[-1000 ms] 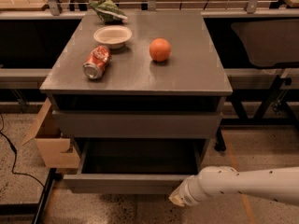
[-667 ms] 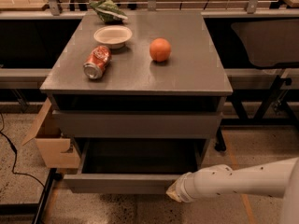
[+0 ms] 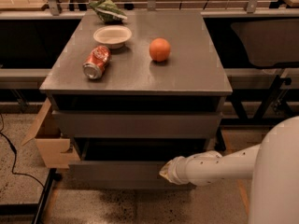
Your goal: Close middle drawer
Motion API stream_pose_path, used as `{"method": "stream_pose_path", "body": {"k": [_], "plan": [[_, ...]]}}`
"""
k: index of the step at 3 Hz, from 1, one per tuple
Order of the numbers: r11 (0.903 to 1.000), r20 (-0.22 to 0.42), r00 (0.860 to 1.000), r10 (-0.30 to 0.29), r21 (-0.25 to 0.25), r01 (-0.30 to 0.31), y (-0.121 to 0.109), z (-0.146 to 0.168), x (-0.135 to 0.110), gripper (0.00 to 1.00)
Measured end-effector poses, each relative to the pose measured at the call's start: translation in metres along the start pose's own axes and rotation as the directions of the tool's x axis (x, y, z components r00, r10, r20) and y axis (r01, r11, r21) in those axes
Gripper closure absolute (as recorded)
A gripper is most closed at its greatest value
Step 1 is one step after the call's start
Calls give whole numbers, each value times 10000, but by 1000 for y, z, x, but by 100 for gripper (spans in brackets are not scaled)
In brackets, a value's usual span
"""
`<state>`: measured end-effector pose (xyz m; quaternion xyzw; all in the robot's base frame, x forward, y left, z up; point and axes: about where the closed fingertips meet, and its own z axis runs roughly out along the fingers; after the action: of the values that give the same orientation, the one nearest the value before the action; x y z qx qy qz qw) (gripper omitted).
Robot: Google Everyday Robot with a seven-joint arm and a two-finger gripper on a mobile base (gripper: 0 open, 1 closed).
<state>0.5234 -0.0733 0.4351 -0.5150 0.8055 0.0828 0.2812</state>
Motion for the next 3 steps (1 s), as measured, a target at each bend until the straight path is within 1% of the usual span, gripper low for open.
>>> {"method": "stream_pose_path", "body": {"k": [1, 2, 3], "plan": [[9988, 249, 9986, -471, 176, 466, -23, 14, -27, 100], [9973, 474, 9964, -706, 252, 695, -42, 26, -50, 100], [9956, 686, 9932, -937, 43, 936, -49, 30, -65, 100]]}}
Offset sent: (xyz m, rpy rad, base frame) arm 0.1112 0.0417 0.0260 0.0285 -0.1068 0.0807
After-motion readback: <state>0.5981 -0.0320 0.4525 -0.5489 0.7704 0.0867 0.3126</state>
